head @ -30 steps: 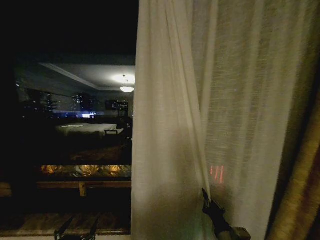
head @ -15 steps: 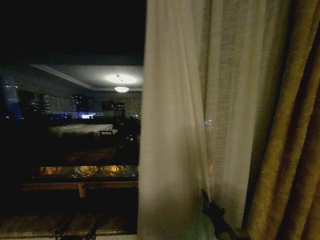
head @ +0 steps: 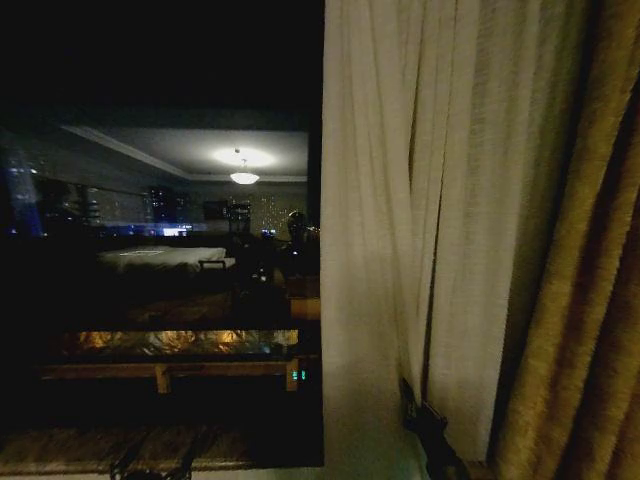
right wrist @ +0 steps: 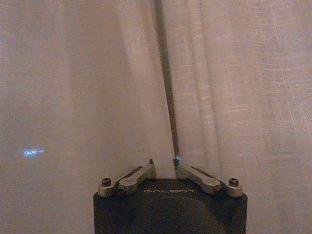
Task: Open the curtains by pulling them apart, changing their state from closed to fully open.
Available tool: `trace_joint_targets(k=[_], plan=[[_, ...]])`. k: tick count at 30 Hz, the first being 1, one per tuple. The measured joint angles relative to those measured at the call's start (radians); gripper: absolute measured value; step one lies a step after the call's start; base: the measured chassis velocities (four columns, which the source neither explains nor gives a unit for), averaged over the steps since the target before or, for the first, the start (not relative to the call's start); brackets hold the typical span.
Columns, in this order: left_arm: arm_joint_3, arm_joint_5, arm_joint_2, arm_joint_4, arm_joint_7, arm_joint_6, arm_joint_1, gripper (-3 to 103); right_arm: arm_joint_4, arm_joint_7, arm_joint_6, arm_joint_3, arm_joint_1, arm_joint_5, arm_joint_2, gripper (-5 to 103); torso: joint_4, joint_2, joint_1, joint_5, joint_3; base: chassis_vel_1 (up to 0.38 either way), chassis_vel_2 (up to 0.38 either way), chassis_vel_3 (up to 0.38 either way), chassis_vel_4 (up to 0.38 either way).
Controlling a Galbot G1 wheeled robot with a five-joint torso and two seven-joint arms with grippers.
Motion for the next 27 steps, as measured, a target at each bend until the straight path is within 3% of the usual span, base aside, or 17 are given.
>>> trace_joint_targets(k=[1, 3, 4, 5, 7, 8, 11, 14, 16, 18, 27], plan=[[0.0, 0.0, 0.0, -0.001, 0.0, 0.0, -0.001, 100, 0.003, -0.003, -0.003, 0.0, -0.002, -0.004, 0.0, 9, 0.0, 0.0, 0.0, 0.0, 0.0, 0.0, 0.0, 0.0, 0.0], [0.0, 0.0, 0.0, -0.001, 0.001, 0.0, -0.001, 100, 0.008, -0.013, -0.01, 0.0, -0.006, -0.008, 0.0, 9, -0.0001, 0.0, 0.0, 0.0001, 0.0, 0.0, 0.0, 0.0, 0.0], [0.001, 0.0, 0.0, -0.002, 0.001, 0.0, -0.001, 100, 0.016, -0.03, -0.019, -0.001, -0.013, -0.014, 0.0, 20, -0.0002, 0.0, 0.0, 0.0002, 0.0, 0.0, 0.0, 0.0, 0.0], [0.001, 0.0, 0.0, -0.002, 0.001, 0.0, -0.001, 100, 0.016, -0.03, -0.019, -0.001, -0.013, -0.014, 0.0, 20, -0.0002, 0.0, 0.0, 0.0002, 0.0, 0.0, 0.0, 0.0, 0.0], [0.002, 0.001, -0.001, -0.004, 0.001, 0.0, 0.0, 100, 0.019, -0.05, -0.022, -0.013, -0.017, -0.017, 0.0, 33, -0.0002, 0.0, 0.0, 0.0001, 0.0, 0.0, 0.0, 0.0, 0.0], [0.002, 0.001, -0.001, -0.004, 0.001, 0.0, 0.0, 100, 0.019, -0.05, -0.022, -0.013, -0.017, -0.017, 0.0, 33, -0.0002, 0.0, 0.0, 0.0001, 0.0, 0.0, 0.0, 0.0, 0.0], [0.002, 0.002, -0.003, -0.007, 0.001, 0.0, 0.002, 100, 0.019, -0.065, -0.026, -0.025, -0.013, -0.017, 0.0, 27, 0.0, 0.0, 0.0, 0.0, 0.0, 0.0, 0.0, 0.0, 0.0], [-0.001, 0.002, -0.003, -0.013, 0.001, 0.0, 0.006, 100, 0.012, -0.065, -0.029, -0.032, 0.002, -0.012, 0.0, 10, 0.0, 0.0, 0.0, 0.0001, 0.0, 0.0, 0.0, 0.0, 0.0], [-0.003, 0.002, -0.004, -0.015, 0.001, 0.0, 0.008, 100, 0.01, -0.064, -0.03, -0.032, 0.004, -0.011, 0.0, 10, 0.0, 0.0, 0.0, 0.0001, 0.0, 0.0, 0.0, 0.0, 0.0], [-0.004, 0.002, -0.005, -0.019, 0.001, 0.0, 0.01, 100, 0.009, -0.062, -0.03, -0.031, 0.006, -0.008, 0.0, 2, 0.0, 0.0, 0.0, 0.0001, 0.0, 0.0, 0.0, 0.0, 0.0], [-0.004, 0.003, -0.009, -0.028, 0.001, 0.001, 0.013, 100, -0.023, -0.03, -0.033, 0.014, 0.028, 0.024, 0.0, 0, 0.0, 0.0, 0.0, 0.0, 0.0, 0.0, 0.0, 0.0, 0.0]])
